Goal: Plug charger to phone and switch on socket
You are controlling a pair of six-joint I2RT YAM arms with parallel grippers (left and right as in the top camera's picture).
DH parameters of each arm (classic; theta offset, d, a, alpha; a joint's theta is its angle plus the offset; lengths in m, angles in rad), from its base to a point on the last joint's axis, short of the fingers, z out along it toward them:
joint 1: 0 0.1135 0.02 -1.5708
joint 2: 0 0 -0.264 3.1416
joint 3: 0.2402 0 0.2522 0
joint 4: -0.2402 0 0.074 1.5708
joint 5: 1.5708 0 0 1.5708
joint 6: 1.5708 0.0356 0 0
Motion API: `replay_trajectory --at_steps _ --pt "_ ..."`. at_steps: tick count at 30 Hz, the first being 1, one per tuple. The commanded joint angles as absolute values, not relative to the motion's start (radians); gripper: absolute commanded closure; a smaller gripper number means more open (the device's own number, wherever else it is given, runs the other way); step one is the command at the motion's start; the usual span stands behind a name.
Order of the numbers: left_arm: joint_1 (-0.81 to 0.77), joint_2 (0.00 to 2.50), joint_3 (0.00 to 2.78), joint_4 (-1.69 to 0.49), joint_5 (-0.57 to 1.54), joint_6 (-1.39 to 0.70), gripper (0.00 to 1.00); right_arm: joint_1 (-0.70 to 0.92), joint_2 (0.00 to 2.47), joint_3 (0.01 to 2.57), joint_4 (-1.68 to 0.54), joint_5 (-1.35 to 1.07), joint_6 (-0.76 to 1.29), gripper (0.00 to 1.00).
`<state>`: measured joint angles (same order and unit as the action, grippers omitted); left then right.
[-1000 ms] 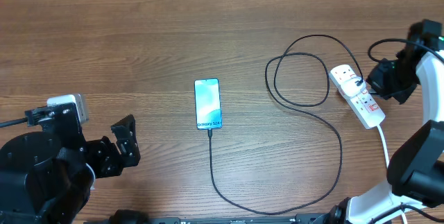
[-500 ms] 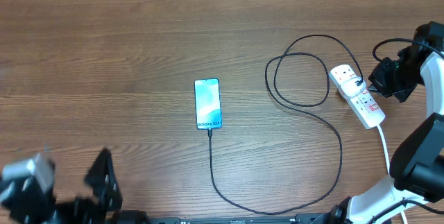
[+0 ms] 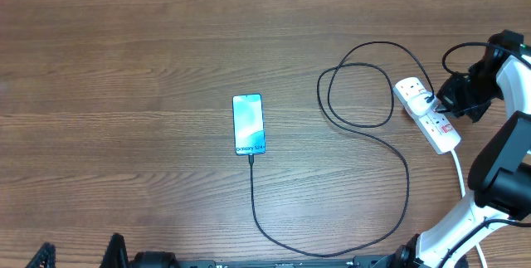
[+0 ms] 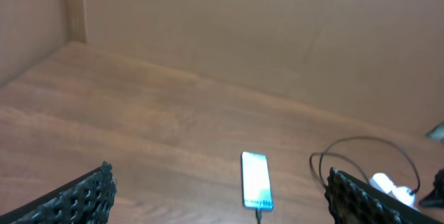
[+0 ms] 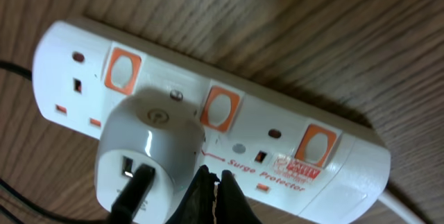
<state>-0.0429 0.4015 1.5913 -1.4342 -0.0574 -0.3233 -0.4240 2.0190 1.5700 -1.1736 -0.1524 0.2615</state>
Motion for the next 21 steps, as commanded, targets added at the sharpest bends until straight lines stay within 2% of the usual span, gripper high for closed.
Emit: replay_trajectory --at_steps 1,9,21 --pt "-0.033 0.377 1.591 -1.473 -0.067 -0.337 0.0 -0.43 2.019 1.599 -1.158 -0.144 0.26 0.96" --pt "-0.033 0.374 1.588 -1.689 -0.067 -0.336 0.0 -0.43 2.07 1.599 -1.134 -0.144 0.257 0.96" --pt "-0.033 0.373 1.585 -1.689 -0.067 -0.337 0.0 -0.43 2.073 1.599 -1.118 -0.15 0.257 0.96"
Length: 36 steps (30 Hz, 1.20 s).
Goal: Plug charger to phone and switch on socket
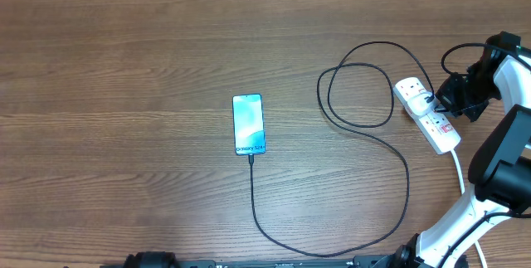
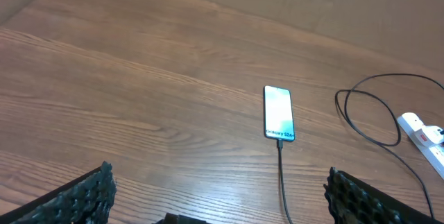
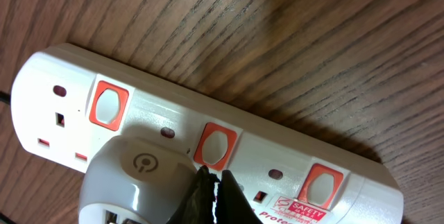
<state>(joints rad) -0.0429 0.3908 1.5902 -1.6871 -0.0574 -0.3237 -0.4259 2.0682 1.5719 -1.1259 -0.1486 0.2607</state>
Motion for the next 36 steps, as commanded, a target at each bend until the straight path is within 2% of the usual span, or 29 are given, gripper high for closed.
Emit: replay_trajectory --at_steps 1,26,30,36 --pt "-0.033 0.373 1.585 -1.689 -0.067 -0.337 0.0 -0.43 2.073 1.599 -1.117 -0.153 0.257 0.96" --pt "-0.033 0.372 1.585 -1.689 -0.067 -0.337 0.0 -0.383 2.132 1.58 -1.155 -0.105 0.252 0.96" --pt "-0.033 0.372 1.585 -1.689 -0.067 -0.337 0.0 -0.394 2.132 1.678 -1.262 -0.096 0.253 0.96" --pt "-0.033 0.372 1.585 -1.689 -0.067 -0.337 0.0 -0.429 2.132 1.958 -1.456 -0.046 0.265 0.96"
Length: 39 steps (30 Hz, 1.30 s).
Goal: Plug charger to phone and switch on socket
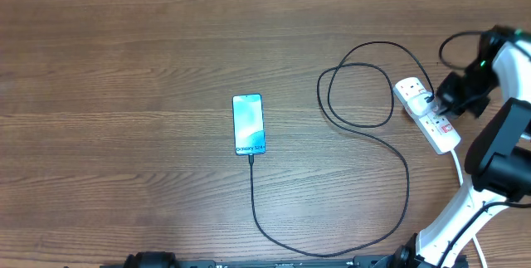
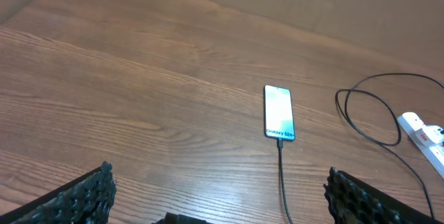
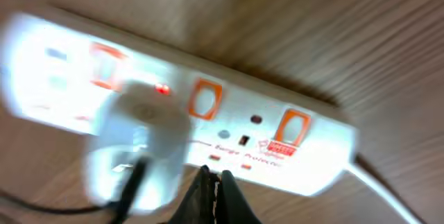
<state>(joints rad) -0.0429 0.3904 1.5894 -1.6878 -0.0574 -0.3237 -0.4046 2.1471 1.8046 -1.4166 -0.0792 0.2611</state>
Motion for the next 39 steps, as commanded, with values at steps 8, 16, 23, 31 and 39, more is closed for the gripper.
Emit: replay_trajectory --at_steps 8,16,23,31,39 --pt "-0.033 0.364 1.585 -1.689 -0.067 -0.337 0.0 -0.443 2.155 1.954 -1.465 -0.05 0.263 0.96" --pt "-0.032 0.311 1.583 -1.689 -0.067 -0.337 0.0 -0.443 2.157 1.924 -1.461 -0.046 0.262 0.96" --pt "-0.032 0.131 1.573 -1.689 -0.067 -0.337 0.0 -0.431 1.992 2.041 -1.455 -0.151 0.319 0.96" --pt "0.043 0.007 1.592 -1.686 -0.065 -0.337 0.0 -0.352 1.57 2.109 -1.007 -0.432 0.533 0.96" --pt "0.185 0.005 1.592 -1.689 -0.062 -0.337 0.0 -0.177 1.284 2.109 -0.661 -0.341 0.429 0.93"
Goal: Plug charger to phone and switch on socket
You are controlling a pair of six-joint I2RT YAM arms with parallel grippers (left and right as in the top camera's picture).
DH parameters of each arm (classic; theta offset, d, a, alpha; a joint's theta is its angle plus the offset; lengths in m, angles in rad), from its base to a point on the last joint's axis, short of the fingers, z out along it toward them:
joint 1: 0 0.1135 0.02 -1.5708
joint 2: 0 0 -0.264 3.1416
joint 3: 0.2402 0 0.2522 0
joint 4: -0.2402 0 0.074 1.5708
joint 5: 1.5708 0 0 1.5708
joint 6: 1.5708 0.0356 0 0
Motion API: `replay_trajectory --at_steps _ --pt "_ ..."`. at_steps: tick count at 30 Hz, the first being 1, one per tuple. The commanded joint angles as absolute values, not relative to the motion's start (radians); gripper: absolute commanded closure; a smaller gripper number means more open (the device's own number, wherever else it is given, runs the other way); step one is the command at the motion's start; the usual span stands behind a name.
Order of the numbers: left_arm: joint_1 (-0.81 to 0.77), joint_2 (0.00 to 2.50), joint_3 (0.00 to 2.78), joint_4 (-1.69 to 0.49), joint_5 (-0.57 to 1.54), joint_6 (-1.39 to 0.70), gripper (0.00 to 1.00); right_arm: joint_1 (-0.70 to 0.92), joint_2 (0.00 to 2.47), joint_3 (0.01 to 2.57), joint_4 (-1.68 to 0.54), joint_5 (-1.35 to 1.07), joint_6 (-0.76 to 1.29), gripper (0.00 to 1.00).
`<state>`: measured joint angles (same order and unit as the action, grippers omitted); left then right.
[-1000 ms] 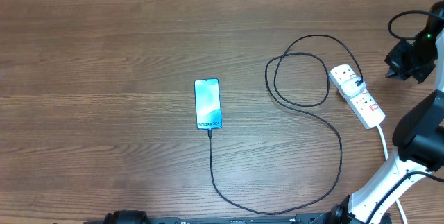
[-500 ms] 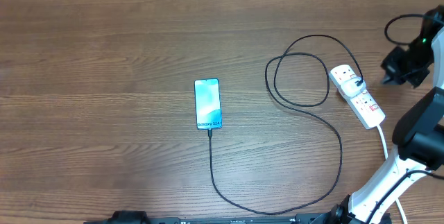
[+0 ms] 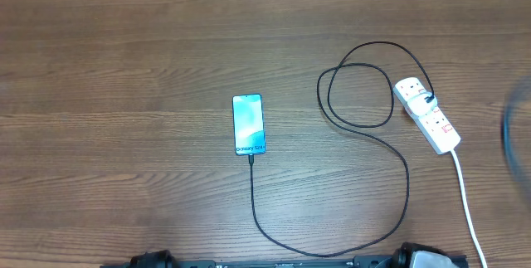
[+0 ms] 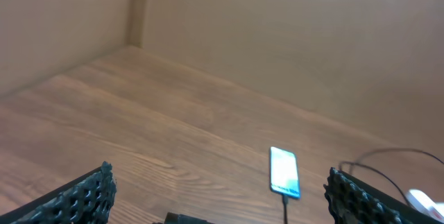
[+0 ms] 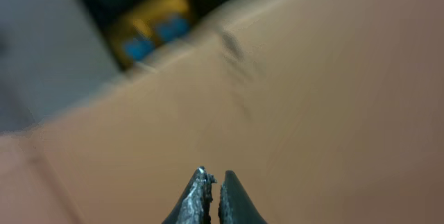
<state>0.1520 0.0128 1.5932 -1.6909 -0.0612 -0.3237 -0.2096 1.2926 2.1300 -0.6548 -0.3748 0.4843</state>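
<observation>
The phone (image 3: pixel 249 124) lies screen lit at mid-table, with the black cable (image 3: pixel 406 185) plugged into its near end. That cable loops round to the white charger (image 3: pixel 422 98) seated in the white power strip (image 3: pixel 438 129) at the right. In the left wrist view the phone (image 4: pixel 284 173) lies far ahead and the strip's end (image 4: pixel 419 197) shows at the right. My left gripper (image 4: pixel 218 174) is wide open and holds nothing. My right gripper (image 5: pixel 214 177) is shut on nothing, faces a blurred brown wall, and is out of the overhead view.
A cardboard wall (image 4: pixel 277 44) stands behind the wooden table (image 3: pixel 124 69). The strip's white lead (image 3: pixel 466 202) runs to the front right edge. A dark blurred streak (image 3: pixel 506 135) shows at the overhead's right edge.
My right gripper was just above the power strip and is now off the table, pointing at the wall. The left wrist view has tilted up toward the wall. Phone, cable and strip lie as before.
My shut right gripper first hovered at the strip beside the charger, then its tip stood at the middle orange switch. After that a red light showed on the strip with the gripper farther back. Now the right arm is away, and the phone has stayed plugged throughout.
</observation>
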Motion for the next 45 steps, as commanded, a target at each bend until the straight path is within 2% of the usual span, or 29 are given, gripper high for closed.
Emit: replay_trajectory --at_steps 1,7,10,18,21,26,30,34,39,45 --pt "0.185 0.005 1.592 -1.689 -0.062 -0.337 0.0 -0.167 1.266 2.109 -0.669 -0.342 0.396 0.92" --pt "0.109 0.005 1.592 -1.689 -0.062 -0.337 0.0 -0.162 1.215 2.105 -0.849 -0.341 0.259 0.9" --pt "0.047 0.005 1.592 -1.689 -0.062 -0.337 0.0 -0.162 1.166 2.052 -0.879 -0.342 0.257 0.91" --pt "0.028 0.005 1.592 -1.689 -0.062 -0.337 0.0 -0.162 0.983 1.782 -0.83 -0.341 0.257 0.9" --pt "0.028 0.005 1.592 -1.689 -0.062 -0.337 0.0 -0.164 0.905 1.678 -0.785 -0.341 0.257 0.87" --pt "0.028 0.005 1.592 -1.666 -0.094 -0.337 0.0 -0.164 0.836 1.616 -0.766 -0.341 0.257 0.85" --pt "0.028 0.005 1.553 -1.567 -0.185 -0.333 0.0 -0.164 0.822 1.616 -0.766 -0.342 0.257 0.85" --pt "0.027 0.005 1.42 -1.436 -0.178 -0.238 0.0 -0.164 0.822 1.616 -0.768 -0.342 0.257 0.83" --pt "0.027 0.005 1.187 -1.249 -0.046 -0.096 0.0 -0.164 0.813 1.617 -0.768 -0.342 0.257 0.82" --pt "0.027 0.005 0.855 -0.92 0.058 -0.081 0.0 -0.164 0.789 1.617 -0.766 -0.342 0.261 0.81"
